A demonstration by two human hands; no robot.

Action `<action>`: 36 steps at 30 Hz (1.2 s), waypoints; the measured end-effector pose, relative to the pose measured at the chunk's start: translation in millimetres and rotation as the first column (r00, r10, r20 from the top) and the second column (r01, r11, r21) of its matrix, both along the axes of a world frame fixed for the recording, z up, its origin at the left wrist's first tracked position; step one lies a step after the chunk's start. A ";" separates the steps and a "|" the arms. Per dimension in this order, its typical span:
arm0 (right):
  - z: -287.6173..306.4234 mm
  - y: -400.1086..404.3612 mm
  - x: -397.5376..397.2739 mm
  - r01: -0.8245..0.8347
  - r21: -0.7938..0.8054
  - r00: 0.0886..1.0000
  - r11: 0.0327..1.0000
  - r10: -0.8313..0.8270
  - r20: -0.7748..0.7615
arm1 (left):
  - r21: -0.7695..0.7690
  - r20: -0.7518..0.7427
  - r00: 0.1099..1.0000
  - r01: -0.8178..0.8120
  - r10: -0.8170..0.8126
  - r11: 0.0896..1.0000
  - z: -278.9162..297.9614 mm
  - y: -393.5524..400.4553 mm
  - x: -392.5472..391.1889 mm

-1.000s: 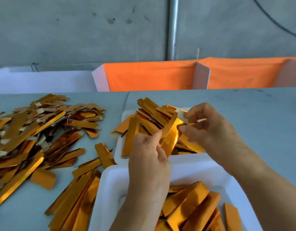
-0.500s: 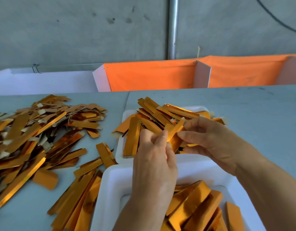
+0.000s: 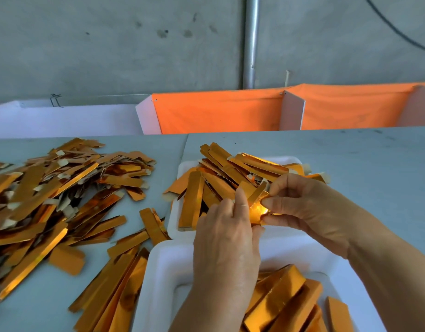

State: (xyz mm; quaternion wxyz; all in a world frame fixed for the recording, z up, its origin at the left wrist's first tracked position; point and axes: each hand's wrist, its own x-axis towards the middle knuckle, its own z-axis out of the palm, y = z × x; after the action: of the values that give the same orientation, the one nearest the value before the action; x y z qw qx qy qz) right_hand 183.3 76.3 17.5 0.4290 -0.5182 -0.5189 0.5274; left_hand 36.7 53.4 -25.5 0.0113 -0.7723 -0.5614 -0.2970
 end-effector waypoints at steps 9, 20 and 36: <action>1.2 -1.4 5.3 -0.094 0.066 0.993 0.993 0.088 0.080 | -0.001 0.009 1.000 0.005 -0.005 1.000 -1.3 2.2 -1.7; 2.6 -2.5 13.1 -0.288 0.047 0.950 0.957 0.279 0.137 | -0.030 0.101 0.988 0.123 -0.119 0.992 2.3 0.1 -2.3; 6.4 -4.3 26.3 -0.330 0.115 0.942 0.937 0.320 0.097 | -0.084 0.352 0.892 0.333 -0.285 0.939 13.0 -6.6 -0.3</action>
State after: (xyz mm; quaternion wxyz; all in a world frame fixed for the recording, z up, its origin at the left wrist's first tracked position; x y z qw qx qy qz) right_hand 209.6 72.0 23.9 0.3484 -0.4162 -0.6466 0.5360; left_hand 36.4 46.8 -12.5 -0.1867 -0.7888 -0.4446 -0.3812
